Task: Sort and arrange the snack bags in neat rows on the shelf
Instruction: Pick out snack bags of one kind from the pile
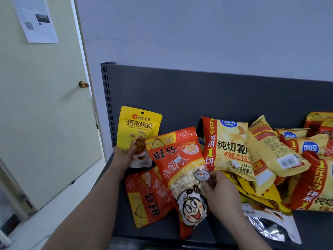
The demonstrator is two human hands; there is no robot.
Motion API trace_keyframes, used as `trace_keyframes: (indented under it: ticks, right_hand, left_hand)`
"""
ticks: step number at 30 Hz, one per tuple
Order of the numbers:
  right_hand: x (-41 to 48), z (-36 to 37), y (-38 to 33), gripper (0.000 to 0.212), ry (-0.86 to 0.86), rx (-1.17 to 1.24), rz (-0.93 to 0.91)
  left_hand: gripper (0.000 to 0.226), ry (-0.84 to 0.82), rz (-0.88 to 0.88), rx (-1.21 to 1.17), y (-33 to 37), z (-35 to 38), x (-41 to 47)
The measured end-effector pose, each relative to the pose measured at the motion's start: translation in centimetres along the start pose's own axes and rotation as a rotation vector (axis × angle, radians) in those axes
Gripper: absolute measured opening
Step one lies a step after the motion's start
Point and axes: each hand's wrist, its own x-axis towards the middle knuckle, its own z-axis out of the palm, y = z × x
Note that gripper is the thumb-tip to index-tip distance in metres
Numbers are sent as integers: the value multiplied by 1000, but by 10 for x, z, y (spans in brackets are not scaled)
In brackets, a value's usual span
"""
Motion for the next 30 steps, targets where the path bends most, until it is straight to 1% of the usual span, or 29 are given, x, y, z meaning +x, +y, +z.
trace_keyframes:
  ticks: [2, 3, 5, 7, 9, 13, 17, 20, 23, 26, 30]
  right_hand:
    - [1, 1, -1, 15, -5, -4, 3]
    - [1, 1, -1, 17, -5, -5, 7]
    - [2, 1, -2, 19, -9, -6, 15]
    - [2, 2, -3, 18, -11, 0, 20]
    - [1, 2, -3, 17, -7, 14, 19]
    - [0, 2, -2, 16, 0, 21, 21]
    - [-1, 2, -2, 15, 1, 12, 24]
    - [0, 1, -2, 15, 2, 11, 17]
    - [0, 1, -2, 15, 3, 20, 17]
    - [0, 2, -1, 14, 10, 22, 13]
    - [0, 3, 0, 13, 11, 20, 15]
  left_hand:
    - [81, 68, -2, 137, 1, 3, 8]
    - [80, 102, -1, 219, 8, 4, 3]
    - [65, 158, 1, 321, 19, 7, -8]
    - [50, 146, 43, 277, 23, 11, -18]
    - [42, 144, 59, 235, 17, 13, -23]
    - [31, 121, 83, 330, 6, 18, -20]
    - [32, 139, 151, 394, 12, 19, -13]
    - [17, 191, 201, 428, 19, 18, -8]
    - [14, 225, 213, 502, 20, 11, -1]
    - [15, 247, 179, 563, 21, 4, 6]
    - [16, 199, 150, 566, 32, 4, 11]
